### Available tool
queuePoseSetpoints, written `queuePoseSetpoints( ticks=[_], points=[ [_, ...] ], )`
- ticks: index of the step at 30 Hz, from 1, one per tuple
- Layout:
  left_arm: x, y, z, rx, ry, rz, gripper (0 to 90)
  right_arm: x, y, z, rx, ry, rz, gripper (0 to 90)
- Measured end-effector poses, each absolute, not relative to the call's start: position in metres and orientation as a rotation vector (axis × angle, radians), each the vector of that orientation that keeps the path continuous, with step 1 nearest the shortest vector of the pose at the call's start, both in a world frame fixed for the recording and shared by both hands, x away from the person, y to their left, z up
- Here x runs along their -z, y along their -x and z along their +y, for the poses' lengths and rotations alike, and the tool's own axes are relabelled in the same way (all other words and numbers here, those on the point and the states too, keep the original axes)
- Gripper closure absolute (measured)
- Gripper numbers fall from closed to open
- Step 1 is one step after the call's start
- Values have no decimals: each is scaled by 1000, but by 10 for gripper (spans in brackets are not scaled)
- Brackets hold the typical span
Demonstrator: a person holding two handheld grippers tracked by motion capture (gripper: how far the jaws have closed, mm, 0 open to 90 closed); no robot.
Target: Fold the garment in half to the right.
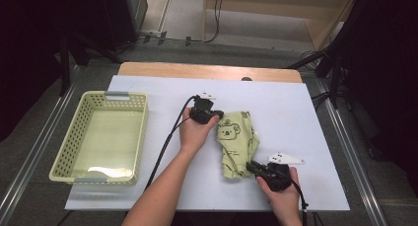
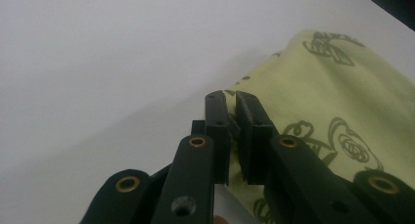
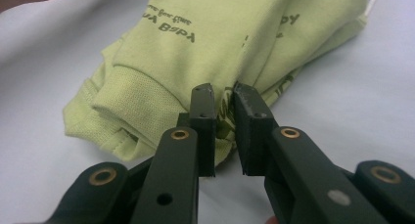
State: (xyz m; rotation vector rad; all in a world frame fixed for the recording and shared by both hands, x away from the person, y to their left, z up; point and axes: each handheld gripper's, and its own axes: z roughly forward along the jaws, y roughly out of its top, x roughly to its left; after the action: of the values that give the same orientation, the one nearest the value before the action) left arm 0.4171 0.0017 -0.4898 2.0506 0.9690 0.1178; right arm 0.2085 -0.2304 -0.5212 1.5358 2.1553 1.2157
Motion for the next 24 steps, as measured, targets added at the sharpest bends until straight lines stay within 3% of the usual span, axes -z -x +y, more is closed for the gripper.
queuePoseSetpoints(
  ticks=[16,19,20,23,24],
  points=[
    [487,-417,33,-127,-2025,979,851,519,-206,-179,-1236,-1448,2217,778],
    [487,-416,36,-135,-1999,997,808,518,-207,-173,-1222,-1423,2231,754],
    [486,-415,37,-129,-1987,1004,757,517,-207,-173,-1217,-1416,2233,717],
    [480,-409,40,-130,-1936,997,617,513,-208,-180,-1240,-1424,2209,405],
    [478,-407,42,-117,-1909,986,586,512,-209,-184,-1260,-1425,2220,340]
  ],
)
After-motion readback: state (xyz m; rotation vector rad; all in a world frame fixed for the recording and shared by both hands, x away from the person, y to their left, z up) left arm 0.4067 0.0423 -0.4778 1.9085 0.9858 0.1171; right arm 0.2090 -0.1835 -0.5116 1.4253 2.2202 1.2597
